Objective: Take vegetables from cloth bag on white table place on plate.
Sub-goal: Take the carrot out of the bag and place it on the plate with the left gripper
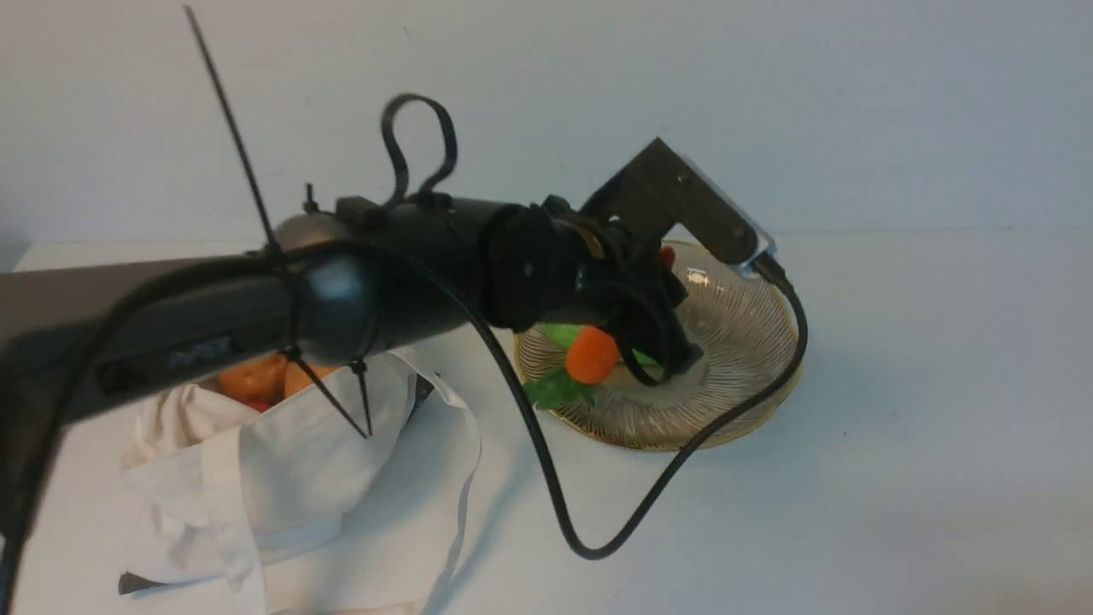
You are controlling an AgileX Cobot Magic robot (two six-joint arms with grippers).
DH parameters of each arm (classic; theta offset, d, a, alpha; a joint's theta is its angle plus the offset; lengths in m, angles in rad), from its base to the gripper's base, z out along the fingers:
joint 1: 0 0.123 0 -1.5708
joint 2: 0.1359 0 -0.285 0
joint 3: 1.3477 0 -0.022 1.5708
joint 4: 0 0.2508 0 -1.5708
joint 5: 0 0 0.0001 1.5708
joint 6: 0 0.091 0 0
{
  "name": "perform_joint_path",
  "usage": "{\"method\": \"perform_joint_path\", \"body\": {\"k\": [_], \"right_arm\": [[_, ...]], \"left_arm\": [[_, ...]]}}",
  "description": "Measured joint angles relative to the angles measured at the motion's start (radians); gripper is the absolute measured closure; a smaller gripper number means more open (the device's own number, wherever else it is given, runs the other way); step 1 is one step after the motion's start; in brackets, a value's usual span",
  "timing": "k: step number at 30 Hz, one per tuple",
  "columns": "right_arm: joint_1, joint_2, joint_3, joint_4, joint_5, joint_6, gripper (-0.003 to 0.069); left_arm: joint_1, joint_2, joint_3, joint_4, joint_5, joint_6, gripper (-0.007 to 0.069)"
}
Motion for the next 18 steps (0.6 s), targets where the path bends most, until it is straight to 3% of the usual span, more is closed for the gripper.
{"method": "perform_joint_path", "body": {"k": [5,10,14,18], "right_arm": [[0.000,0.000,0.000,0.000,0.000,0.000,0.0673],[0.000,0.000,0.000,0.000,0.000,0.000,0.0673],[0.000,0.000,0.000,0.000,0.000,0.000,0.0673],[0.000,0.000,0.000,0.000,0.000,-0.001,0.0673]], "left_arm": [[-0.002,0.026,0.000,0.000,-0.065,0.001,0.0351],[-0.002,0.032,-0.001,-0.001,-0.092,0.001,0.0176],[-0.002,0.032,-0.001,-0.001,-0.094,0.001,0.0083],[-0.002,0.014,-0.001,-0.001,-0.089,0.000,0.0041]]}}
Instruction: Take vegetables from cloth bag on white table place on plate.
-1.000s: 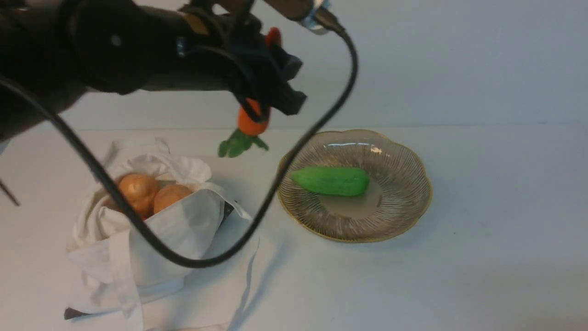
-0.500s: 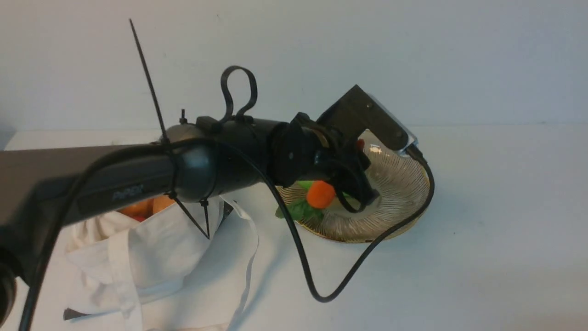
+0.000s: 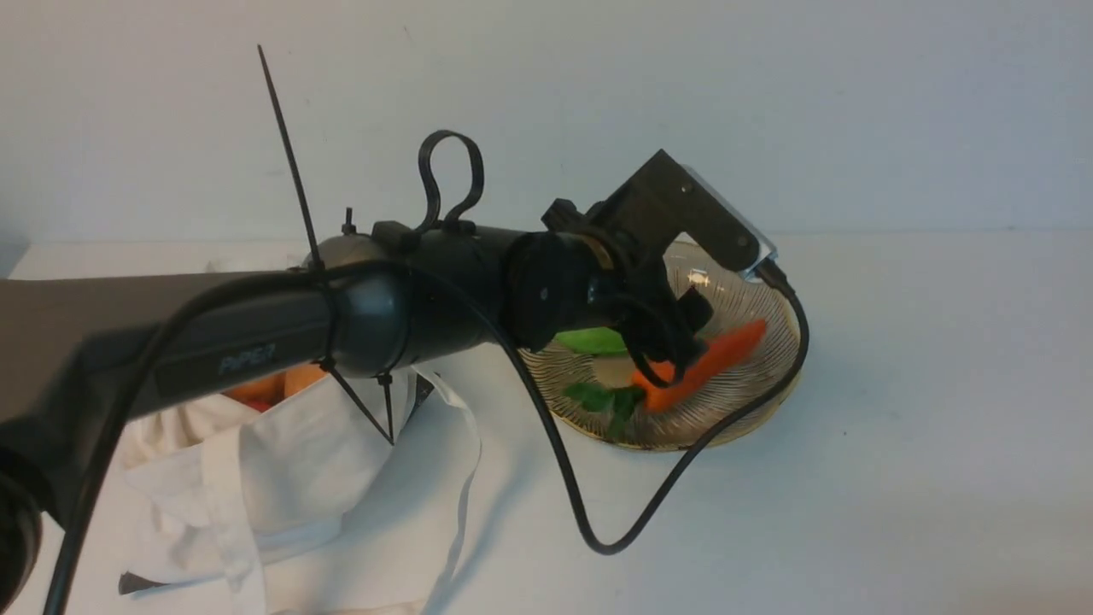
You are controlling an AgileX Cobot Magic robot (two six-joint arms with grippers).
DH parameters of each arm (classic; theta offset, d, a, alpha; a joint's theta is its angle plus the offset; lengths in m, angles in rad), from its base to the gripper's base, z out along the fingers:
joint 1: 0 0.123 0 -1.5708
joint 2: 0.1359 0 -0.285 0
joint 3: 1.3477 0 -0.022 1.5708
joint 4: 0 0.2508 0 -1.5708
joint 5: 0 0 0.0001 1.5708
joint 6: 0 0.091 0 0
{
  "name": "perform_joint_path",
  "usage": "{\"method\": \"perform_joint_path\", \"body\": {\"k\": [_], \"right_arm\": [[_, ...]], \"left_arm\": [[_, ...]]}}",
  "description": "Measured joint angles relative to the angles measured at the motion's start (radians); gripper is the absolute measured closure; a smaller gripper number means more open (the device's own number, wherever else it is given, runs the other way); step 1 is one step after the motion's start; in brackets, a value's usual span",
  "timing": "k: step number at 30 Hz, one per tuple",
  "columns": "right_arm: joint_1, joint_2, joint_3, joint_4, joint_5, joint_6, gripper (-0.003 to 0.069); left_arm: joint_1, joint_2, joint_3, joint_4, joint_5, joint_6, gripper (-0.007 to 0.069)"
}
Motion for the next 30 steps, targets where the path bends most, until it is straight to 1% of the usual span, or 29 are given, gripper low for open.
{"method": "perform_joint_path", "body": {"k": [2,4,7,10,13,15,16,18,19,20,21,22,24,25,28,30], "right_arm": [[0.000,0.000,0.000,0.000,0.000,0.000,0.0673],[0.000,0.000,0.000,0.000,0.000,0.000,0.0673],[0.000,0.000,0.000,0.000,0.000,0.000,0.0673],[0.000,0.000,0.000,0.000,0.000,0.000,0.0673],[0.000,0.000,0.000,0.000,0.000,0.000,0.0673],[0.000,0.000,0.000,0.000,0.000,0.000,0.0673],[0.000,0.000,0.000,0.000,0.000,0.000,0.0673],[0.000,0.000,0.000,0.000,0.000,0.000,0.0673],[0.000,0.000,0.000,0.000,0.000,0.000,0.0673],[0.000,0.000,0.000,0.000,0.000,0.000,0.0673],[0.000,0.000,0.000,0.000,0.000,0.000,0.0673],[0.000,0.000,0.000,0.000,0.000,0.000,0.0673],[0.000,0.000,0.000,0.000,0.000,0.000,0.0673],[0.000,0.000,0.000,0.000,0.000,0.000,0.0673],[0.000,0.000,0.000,0.000,0.000,0.000,0.0673],[0.000,0.000,0.000,0.000,0.000,0.000,0.0673]], "left_arm": [[0.000,-0.015,0.000,0.000,0.010,-0.002,0.0042],[0.002,-0.063,0.000,-0.003,0.050,-0.020,0.0064],[0.024,-0.160,0.000,-0.017,0.158,-0.075,0.0159],[0.073,-0.262,0.000,-0.018,0.272,-0.142,0.0307],[0.137,-0.376,0.000,-0.018,0.396,-0.199,0.0494],[0.192,-0.453,0.000,-0.018,0.468,-0.225,0.0578],[0.222,-0.506,0.000,-0.016,0.509,-0.238,0.0605],[0.282,-0.593,0.000,-0.015,0.567,-0.265,0.0624],[0.288,-0.593,0.000,-0.015,0.572,-0.265,0.0624],[0.341,-0.670,0.005,-0.015,0.601,-0.290,0.0629],[0.374,-0.721,0.017,-0.015,0.609,-0.302,0.0629],[0.379,-0.729,0.019,-0.015,0.609,-0.303,0.0629],[0.423,-0.804,0.044,-0.014,0.616,-0.312,0.0629],[0.459,-0.880,0.094,-0.012,0.620,-0.325,0.0629],[0.484,-0.956,0.151,-0.012,0.624,-0.338,0.0629],[0.503,-1.061,0.245,-0.012,0.625,-0.363,0.0629]]}}
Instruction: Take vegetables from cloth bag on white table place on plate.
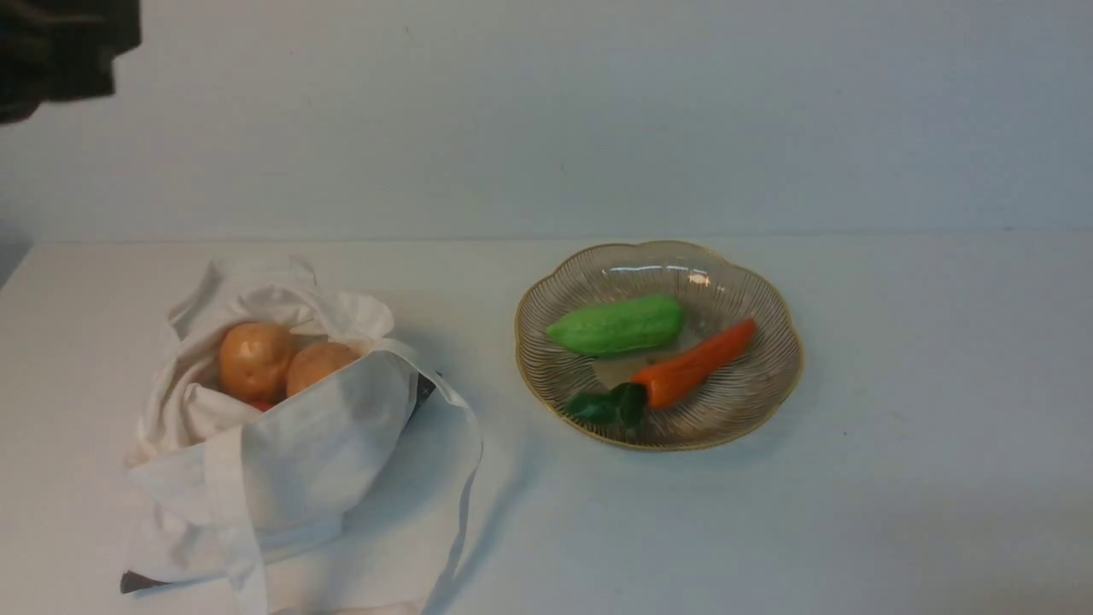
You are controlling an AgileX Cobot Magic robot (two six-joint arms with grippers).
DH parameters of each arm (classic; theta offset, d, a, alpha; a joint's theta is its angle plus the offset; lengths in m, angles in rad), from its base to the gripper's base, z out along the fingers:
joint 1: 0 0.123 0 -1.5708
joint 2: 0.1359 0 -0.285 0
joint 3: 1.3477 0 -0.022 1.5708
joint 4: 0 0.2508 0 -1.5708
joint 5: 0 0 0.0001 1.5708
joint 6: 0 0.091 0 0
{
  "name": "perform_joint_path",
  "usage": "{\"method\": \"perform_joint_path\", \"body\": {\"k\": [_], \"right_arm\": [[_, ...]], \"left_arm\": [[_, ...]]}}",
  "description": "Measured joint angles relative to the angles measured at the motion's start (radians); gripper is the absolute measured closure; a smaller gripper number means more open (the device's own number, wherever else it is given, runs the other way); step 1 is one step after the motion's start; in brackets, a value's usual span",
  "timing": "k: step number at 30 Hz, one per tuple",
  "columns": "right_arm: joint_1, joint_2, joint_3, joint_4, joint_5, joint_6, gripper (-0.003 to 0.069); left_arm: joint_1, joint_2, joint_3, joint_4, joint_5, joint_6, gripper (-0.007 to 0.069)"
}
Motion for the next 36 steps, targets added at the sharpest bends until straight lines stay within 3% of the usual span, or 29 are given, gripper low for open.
{"method": "perform_joint_path", "body": {"k": [8,18,28,32,36], "right_arm": [[0.000,0.000,0.000,0.000,0.000,0.000,0.0673],[0.000,0.000,0.000,0.000,0.000,0.000,0.0673],[0.000,0.000,0.000,0.000,0.000,0.000,0.0673],[0.000,0.000,0.000,0.000,0.000,0.000,0.0673],[0.000,0.000,0.000,0.000,0.000,0.000,0.0673]], "left_arm": [[0.005,-0.303,0.276,-0.048,-0.065,-0.026,0.0629],[0.005,-0.493,0.328,-0.014,-0.077,-0.021,0.0629],[0.005,-0.547,0.352,0.193,-0.085,-0.021,0.0629],[0.047,-0.637,0.517,0.296,-0.119,-0.102,0.0629],[0.119,-0.767,0.731,0.311,-0.185,-0.120,0.0629]]}}
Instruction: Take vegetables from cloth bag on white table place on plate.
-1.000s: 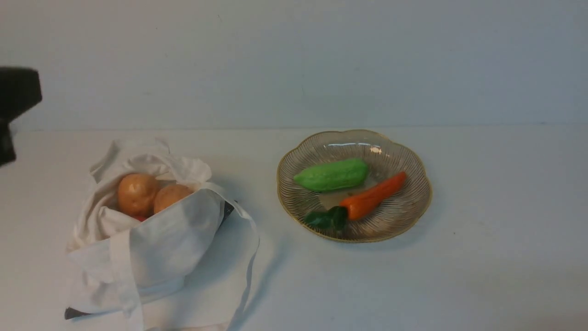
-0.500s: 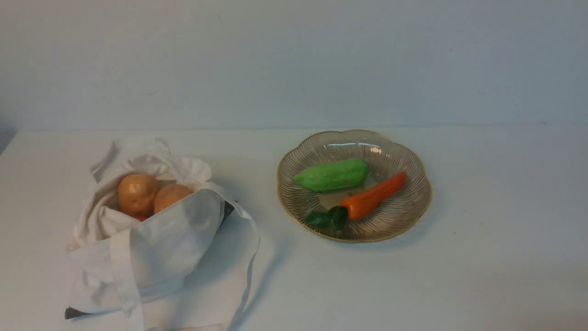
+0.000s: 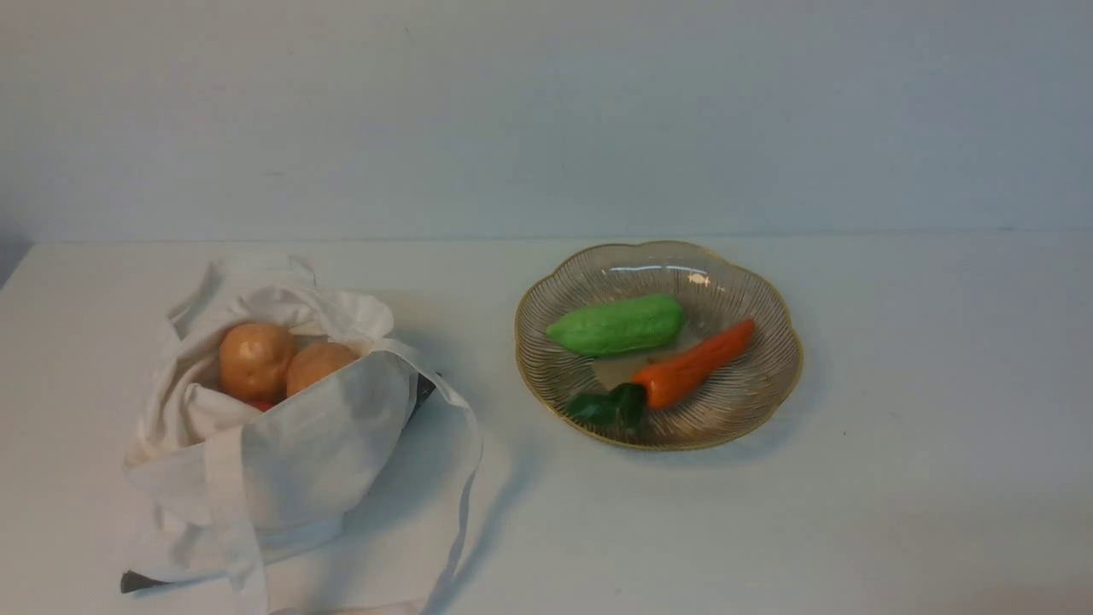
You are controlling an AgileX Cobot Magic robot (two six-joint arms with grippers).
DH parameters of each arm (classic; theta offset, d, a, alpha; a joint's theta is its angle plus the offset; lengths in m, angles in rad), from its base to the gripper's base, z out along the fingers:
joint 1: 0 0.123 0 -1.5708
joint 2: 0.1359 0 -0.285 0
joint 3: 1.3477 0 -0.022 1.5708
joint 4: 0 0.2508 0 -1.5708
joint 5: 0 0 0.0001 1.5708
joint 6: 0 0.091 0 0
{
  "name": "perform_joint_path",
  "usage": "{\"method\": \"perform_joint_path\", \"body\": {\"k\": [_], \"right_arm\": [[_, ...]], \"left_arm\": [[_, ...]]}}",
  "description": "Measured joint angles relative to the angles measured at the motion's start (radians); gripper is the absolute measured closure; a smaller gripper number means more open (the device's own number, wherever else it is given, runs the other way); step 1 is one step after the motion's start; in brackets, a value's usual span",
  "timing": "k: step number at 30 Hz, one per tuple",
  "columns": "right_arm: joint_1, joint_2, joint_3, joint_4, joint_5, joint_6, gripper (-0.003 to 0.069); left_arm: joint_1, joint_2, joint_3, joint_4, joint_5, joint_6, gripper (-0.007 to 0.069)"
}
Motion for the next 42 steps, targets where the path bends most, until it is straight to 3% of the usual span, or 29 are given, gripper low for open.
{"method": "perform_joint_path", "body": {"k": [5,11,42], "right_arm": [[0.000,0.000,0.000,0.000,0.000,0.000,0.0673],[0.000,0.000,0.000,0.000,0.001,0.000,0.0673],[0.000,0.000,0.000,0.000,0.001,0.000,0.0673]], "left_arm": [[0.039,-0.119,0.263,-0.027,-0.107,-0.006,0.0629],[0.039,-0.124,0.413,-0.038,-0.161,-0.017,0.0629],[0.039,-0.124,0.425,-0.041,-0.130,-0.019,0.0629]]}}
